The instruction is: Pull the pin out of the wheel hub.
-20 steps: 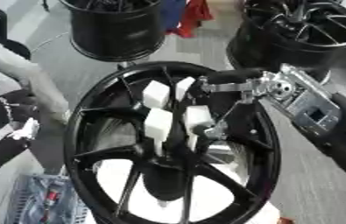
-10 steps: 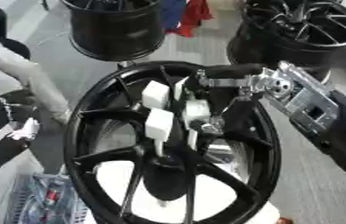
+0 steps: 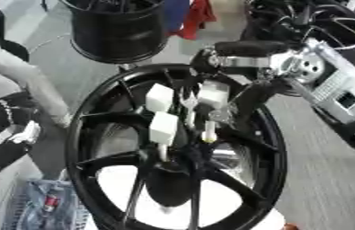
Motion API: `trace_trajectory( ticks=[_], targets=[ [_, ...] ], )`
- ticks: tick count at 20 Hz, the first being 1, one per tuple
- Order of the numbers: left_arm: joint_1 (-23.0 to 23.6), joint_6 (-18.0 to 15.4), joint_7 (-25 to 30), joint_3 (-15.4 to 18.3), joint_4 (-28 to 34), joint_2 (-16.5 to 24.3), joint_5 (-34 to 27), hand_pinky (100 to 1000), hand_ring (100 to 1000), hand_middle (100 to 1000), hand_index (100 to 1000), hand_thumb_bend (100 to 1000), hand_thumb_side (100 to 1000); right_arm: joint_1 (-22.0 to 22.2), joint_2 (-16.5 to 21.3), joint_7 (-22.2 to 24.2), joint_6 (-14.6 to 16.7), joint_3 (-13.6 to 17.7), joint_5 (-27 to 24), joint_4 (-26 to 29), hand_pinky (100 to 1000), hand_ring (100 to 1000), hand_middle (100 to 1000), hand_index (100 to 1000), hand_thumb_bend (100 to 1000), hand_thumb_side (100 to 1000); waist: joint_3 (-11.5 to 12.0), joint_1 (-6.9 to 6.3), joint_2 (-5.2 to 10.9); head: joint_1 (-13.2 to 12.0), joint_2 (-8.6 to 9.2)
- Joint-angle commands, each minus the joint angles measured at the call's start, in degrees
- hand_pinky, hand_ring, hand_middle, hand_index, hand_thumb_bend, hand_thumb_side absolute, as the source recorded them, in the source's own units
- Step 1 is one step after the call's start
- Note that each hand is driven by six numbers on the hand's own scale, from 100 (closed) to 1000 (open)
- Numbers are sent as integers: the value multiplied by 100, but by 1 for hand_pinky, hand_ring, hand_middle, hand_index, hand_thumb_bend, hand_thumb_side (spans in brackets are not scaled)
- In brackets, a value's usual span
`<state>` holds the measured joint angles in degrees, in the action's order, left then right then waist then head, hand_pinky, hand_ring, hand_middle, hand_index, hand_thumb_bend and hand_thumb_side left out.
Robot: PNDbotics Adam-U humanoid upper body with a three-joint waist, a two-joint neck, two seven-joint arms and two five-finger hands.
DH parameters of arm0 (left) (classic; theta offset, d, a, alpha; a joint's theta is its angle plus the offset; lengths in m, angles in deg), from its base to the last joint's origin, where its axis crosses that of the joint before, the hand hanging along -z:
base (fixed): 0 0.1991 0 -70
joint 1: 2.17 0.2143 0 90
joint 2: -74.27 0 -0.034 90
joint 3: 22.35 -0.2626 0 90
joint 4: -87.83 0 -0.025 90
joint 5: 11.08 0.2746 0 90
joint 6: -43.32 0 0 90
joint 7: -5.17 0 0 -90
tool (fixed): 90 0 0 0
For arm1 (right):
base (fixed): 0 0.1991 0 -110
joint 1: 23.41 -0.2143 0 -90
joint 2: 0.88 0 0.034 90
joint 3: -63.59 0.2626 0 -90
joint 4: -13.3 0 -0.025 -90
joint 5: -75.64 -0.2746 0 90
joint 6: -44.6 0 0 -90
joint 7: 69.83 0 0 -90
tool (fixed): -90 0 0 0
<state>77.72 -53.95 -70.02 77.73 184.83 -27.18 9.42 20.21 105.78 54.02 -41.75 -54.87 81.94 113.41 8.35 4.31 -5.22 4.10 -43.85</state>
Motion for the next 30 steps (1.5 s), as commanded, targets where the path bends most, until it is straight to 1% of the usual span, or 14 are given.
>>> trace_trajectory(
  ticks=[1, 3, 7, 9, 12, 15, 19, 21, 22, 23, 24, 25, 26, 30],
  targets=[
    [-36, 5, -2, 7, 63, 145, 21, 642, 647, 674, 848, 193, 439, -127, 397, -91, -167, 307, -297, 306, 333, 430, 483, 663, 100, 140, -30, -16, 88, -28, -27],
    [-31, 8, -9, 14, 64, 157, 23, 642, 647, 674, 848, 193, 439, -81, 582, -209, -240, 501, -434, 446, 334, 430, 483, 663, 100, 140, -57, -8, 89, -39, -27],
    [-26, 14, -28, 33, 68, 178, 29, 643, 648, 674, 848, 192, 439, 279, 1102, -735, -317, 1112, -636, 690, 333, 430, 483, 663, 100, 133, -114, -5, 84, -78, -27],
    [-25, 18, -39, 45, 71, 186, 30, 643, 648, 674, 848, 192, 438, 649, 1414, -1107, -322, 1503, -638, 764, 333, 430, 482, 662, 100, 130, -134, -4, 79, -95, -27],
    [-29, 25, -57, 66, 73, 189, 34, 643, 648, 674, 848, 192, 438, 1412, 1782, -1763, -371, 2133, -514, 654, 330, 428, 481, 660, 100, 125, -171, -4, 69, -135, -27],
    [-35, 30, -76, 87, 79, 194, 37, 643, 648, 674, 848, 192, 437, 2251, 1921, -2468, -418, 2724, -344, 320, 330, 427, 480, 658, 100, 113, -200, -17, 56, -169, -27],
    [-41, 38, -112, 119, 88, 196, 38, 643, 648, 674, 848, 192, 437, 3212, 1711, -3328, -489, 3435, 34, -361, 346, 440, 488, 663, 100, 101, -246, -47, 29, -155, -27],
    [-46, 39, -121, 127, 90, 190, 42, 643, 648, 674, 848, 192, 438, 3555, 1518, -3674, -559, 3709, 241, -778, 443, 507, 537, 697, 100, 126, -264, -60, 15, -160, -27],
    [-49, 39, -125, 130, 92, 187, 42, 643, 648, 674, 848, 192, 438, 3720, 1407, -3792, -626, 3813, 379, -999, 530, 583, 613, 754, 100, 146, -272, -66, 7, -168, -27],
    [-50, 40, -128, 132, 93, 184, 43, 643, 648, 674, 849, 192, 438, 3851, 1301, -3863, -689, 3894, 533, -1195, 646, 688, 717, 830, 135, 178, -274, -71, 2, -171, -27],
    [-51, 40, -132, 136, 93, 180, 44, 643, 648, 674, 848, 192, 438, 3972, 1177, -3901, -774, 3970, 670, -1386, 720, 753, 773, 870, 163, 204, -278, -77, -3, -176, -27],
    [-52, 41, -134, 137, 93, 177, 45, 643, 648, 675, 848, 192, 438, 4065, 1058, -3921, -856, 4039, 777, -1546, 755, 786, 800, 888, 180, 222, -278, -81, -6, -176, -27],
    [-53, 41, -136, 139, 94, 173, 45, 644, 648, 675, 849, 192, 439, 4148, 931, -3946, -954, 4114, 852, -1692, 841, 869, 871, 924, 244, 281, -280, -88, -8, -180, -27],
    [-54, 43, -147, 147, 98, 167, 37, 643, 648, 675, 848, 194, 439, 4360, 474, -4375, -1295, 4404, 965, -1960, 897, 920, 922, 938, 305, 320, -277, -108, -6, -192, -27]
  ],
)
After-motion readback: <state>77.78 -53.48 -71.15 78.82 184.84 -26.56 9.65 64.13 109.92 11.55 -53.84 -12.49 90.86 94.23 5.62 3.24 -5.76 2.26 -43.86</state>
